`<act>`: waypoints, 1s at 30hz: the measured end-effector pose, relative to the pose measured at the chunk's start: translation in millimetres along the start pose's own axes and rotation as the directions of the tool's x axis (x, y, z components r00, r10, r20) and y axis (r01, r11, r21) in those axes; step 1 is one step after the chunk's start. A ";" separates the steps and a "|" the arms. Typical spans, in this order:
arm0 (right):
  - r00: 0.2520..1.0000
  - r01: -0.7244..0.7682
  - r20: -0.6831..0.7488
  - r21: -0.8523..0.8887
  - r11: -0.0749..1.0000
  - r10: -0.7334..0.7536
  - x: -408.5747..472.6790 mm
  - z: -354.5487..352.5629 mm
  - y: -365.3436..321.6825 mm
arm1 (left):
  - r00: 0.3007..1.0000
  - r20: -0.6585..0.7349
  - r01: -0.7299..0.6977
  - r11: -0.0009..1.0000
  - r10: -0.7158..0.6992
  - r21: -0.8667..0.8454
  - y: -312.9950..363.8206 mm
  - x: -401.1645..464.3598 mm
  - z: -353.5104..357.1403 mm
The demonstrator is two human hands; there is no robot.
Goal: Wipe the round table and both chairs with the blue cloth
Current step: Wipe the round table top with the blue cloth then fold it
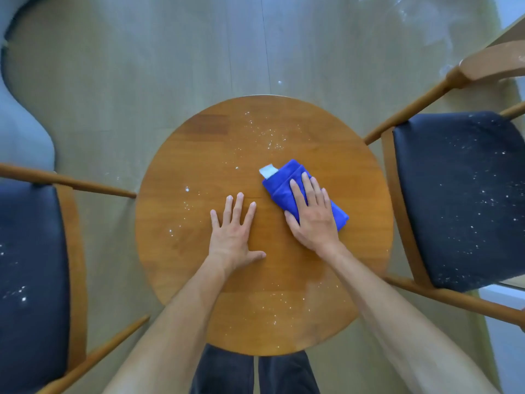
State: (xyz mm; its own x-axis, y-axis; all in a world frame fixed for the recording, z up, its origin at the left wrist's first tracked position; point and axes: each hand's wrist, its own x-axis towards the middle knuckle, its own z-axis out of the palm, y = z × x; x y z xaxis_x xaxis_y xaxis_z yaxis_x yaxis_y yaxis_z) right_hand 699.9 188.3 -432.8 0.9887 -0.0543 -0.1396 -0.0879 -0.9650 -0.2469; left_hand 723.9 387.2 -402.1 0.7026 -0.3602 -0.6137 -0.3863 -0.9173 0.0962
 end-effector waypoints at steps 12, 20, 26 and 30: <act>0.771 -0.607 -0.137 0.139 0.783 0.622 -123.4 19.9 -40.5 | 1.000 -0.014 -0.009 0.997 0.008 -0.082 -5.7 -0.6 -1.0; 0.960 0.272 0.046 0.100 0.957 -0.278 -211.0 60.0 -141.9 | 0.999 0.004 -0.039 0.996 0.039 -0.078 -14.5 3.2 -7.6; 0.998 -0.028 -0.052 0.025 0.999 0.029 -208.6 23.5 31.9 | 0.999 0.014 -0.052 0.998 0.052 -0.043 -15.8 3.5 -8.0; 0.660 -0.712 -0.144 0.194 0.675 0.737 -173.7 22.9 6.7 | 0.999 -0.003 -0.048 0.996 0.048 -0.070 -14.4 3.4 -6.9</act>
State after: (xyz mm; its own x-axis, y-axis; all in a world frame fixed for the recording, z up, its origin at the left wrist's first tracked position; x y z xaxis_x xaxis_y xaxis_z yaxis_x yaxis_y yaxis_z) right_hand 524.7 197.1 -432.2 0.6055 -0.7842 -0.1357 -0.7864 -0.5633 -0.2536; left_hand 736.0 397.9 -400.1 0.6847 -0.4044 -0.6064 -0.3770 -0.9085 0.1802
